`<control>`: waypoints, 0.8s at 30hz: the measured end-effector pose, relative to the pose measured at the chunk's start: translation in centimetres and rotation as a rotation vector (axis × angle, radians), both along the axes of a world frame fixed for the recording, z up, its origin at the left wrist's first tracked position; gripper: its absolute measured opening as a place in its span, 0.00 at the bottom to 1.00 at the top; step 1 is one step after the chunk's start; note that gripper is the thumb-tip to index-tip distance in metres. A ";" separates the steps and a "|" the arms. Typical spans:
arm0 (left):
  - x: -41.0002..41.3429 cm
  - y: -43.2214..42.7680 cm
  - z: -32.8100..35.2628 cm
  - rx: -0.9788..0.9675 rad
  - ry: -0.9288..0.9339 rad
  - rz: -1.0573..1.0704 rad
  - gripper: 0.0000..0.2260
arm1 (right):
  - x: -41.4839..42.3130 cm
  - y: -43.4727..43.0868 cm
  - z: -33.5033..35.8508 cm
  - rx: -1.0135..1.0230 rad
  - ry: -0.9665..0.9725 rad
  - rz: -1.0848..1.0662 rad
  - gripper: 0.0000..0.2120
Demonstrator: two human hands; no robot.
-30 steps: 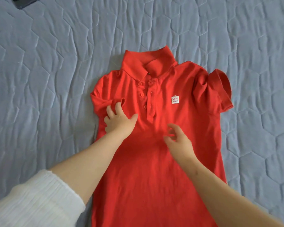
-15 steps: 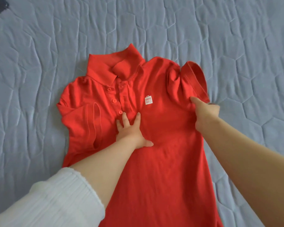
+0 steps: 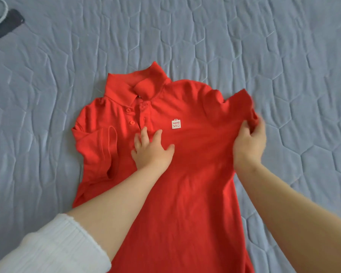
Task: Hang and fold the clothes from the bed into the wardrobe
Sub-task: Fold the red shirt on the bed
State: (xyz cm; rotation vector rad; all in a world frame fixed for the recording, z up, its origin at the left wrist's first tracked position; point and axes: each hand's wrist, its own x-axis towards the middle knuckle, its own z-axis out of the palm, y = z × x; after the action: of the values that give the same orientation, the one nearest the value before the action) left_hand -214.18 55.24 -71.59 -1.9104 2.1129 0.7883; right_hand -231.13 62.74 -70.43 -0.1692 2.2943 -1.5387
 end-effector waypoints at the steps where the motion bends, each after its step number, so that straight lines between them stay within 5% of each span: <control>1: -0.6 0.1 0.2 -0.110 0.149 0.070 0.19 | 0.8 0.4 0.4 0.034 0.206 0.219 0.19; 4: -2.7 -0.1 1.8 0.138 0.803 0.621 0.08 | 2.3 2.1 -0.3 0.311 0.606 0.849 0.27; 7: -3.6 -0.6 1.6 0.580 0.916 0.824 0.14 | 2.7 3.7 -2.1 0.647 0.609 1.073 0.28; 9: -3.6 -0.5 1.0 0.649 0.841 0.729 0.18 | 2.8 4.5 -2.5 0.630 0.530 1.038 0.29; 13: -4.1 -0.8 0.9 0.483 0.807 0.576 0.27 | 2.9 5.3 -2.3 0.565 0.355 0.832 0.35; 16: -4.3 -0.7 1.1 0.043 0.536 0.307 0.32 | 3.4 6.4 -2.2 0.597 0.205 0.743 0.36; 19: -4.6 0.0 2.4 -0.373 0.255 -0.115 0.23 | 4.0 8.2 -1.9 0.566 0.047 0.638 0.32; 24: -7.2 1.9 3.0 -0.257 0.161 -0.731 0.16 | 4.7 12.2 -1.8 0.396 -0.431 0.340 0.14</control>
State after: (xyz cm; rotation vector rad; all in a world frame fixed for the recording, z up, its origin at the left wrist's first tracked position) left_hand -221.39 57.16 -68.61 -1.0127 2.8319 0.5303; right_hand -226.47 74.91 -72.20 -0.1012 2.0405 -0.8372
